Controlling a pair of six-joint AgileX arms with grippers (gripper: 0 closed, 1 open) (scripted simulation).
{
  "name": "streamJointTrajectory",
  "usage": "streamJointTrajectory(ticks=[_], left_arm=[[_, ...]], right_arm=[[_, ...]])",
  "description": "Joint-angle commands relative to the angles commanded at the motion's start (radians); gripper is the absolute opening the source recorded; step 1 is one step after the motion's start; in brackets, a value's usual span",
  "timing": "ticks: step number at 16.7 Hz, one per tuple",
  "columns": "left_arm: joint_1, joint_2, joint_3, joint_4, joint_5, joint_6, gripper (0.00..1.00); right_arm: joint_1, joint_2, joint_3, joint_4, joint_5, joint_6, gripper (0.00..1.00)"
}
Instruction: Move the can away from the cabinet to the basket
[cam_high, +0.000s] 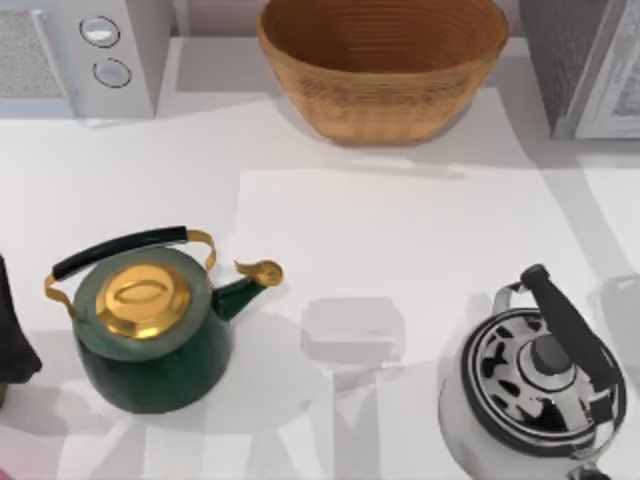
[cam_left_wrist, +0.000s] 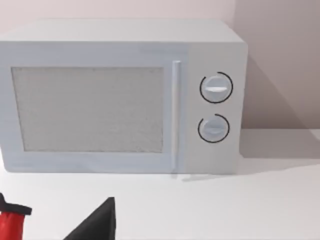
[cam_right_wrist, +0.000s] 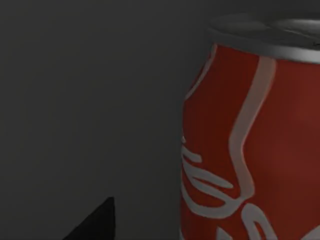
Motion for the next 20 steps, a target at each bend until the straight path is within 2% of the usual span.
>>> streamJointTrajectory(ticks=[7,20], left_arm=[[0.0,0.0,0.0,0.0,0.0,0.0,1.0],[0.0,0.0,0.0,0.0,0.0,0.0,1.0]], right_arm=[[-0.007,0.047,0.059,-0.012,-0.006,0.0,1.0],[-0.007,0.047,0.059,-0.012,-0.006,0.0,0.02]])
